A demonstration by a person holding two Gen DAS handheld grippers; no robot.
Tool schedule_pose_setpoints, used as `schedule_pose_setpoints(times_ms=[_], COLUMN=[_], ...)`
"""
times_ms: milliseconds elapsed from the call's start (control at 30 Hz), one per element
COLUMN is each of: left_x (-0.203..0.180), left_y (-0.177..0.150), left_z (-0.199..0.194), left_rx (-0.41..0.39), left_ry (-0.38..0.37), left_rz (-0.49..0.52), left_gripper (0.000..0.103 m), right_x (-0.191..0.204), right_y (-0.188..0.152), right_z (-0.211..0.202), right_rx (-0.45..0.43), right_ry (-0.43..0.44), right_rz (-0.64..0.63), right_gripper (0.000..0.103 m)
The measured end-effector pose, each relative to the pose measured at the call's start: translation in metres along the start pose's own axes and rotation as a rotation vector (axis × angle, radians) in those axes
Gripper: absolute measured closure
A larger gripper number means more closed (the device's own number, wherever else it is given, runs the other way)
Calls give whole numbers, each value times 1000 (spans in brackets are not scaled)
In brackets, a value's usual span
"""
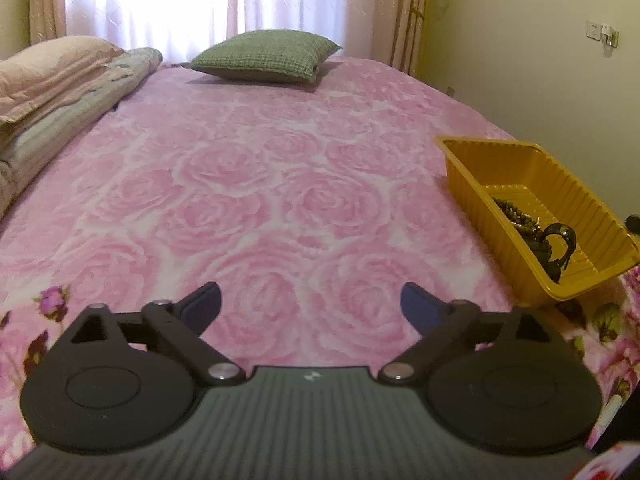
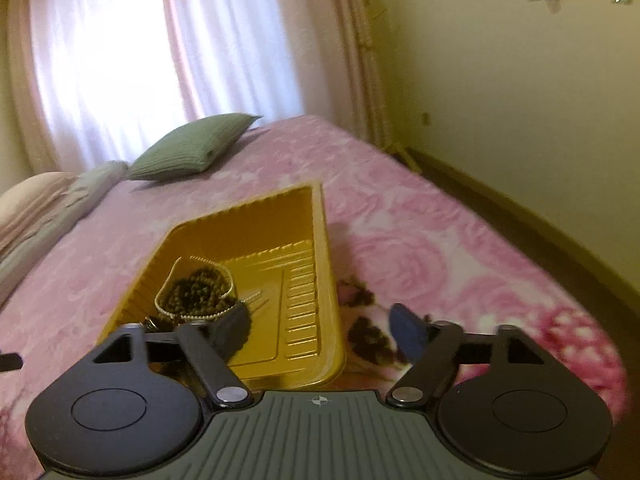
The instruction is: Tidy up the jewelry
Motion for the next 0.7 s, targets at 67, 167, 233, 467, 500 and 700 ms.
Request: schedule_pose_setpoints(times_ms=[67, 167, 233, 467, 500, 700], left_x=[-1, -2, -1, -8, -10, -16], left_y=[-1, -4, -7, -22, -25, -41], left_z=[-8, -20, -28, -53, -57, -81], left_rx=[-9, -9, -7, 57, 66, 114], left_ry=[10, 14, 35, 40, 42, 40], left_rz=[-5, -18, -25, -33, -31, -41], left_gripper=[1, 0, 0, 0, 0, 0], right_x=[15, 41, 58, 116, 122, 140], right_y=[5, 1, -8, -46, -51, -79], right_z=[-13, -22, -25, -32, -33, -36], right_rx=[6, 57, 101, 234, 244, 311], right_ry=[-23, -18, -4, 63, 76, 104], right_rz=[-13, -31, -38, -117, -120, -113], right_gripper=[15, 14, 14, 14, 14, 14])
Point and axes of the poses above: each gripper's, at about its wrist camera, not at the fingertips, and z roughly the way its jaws point, x to its left, y to its top, the point moved 10 cm from there along z, roughly the way its jaws point, and after that the axes turned 7 degrees about y, right-handed, at the moved point
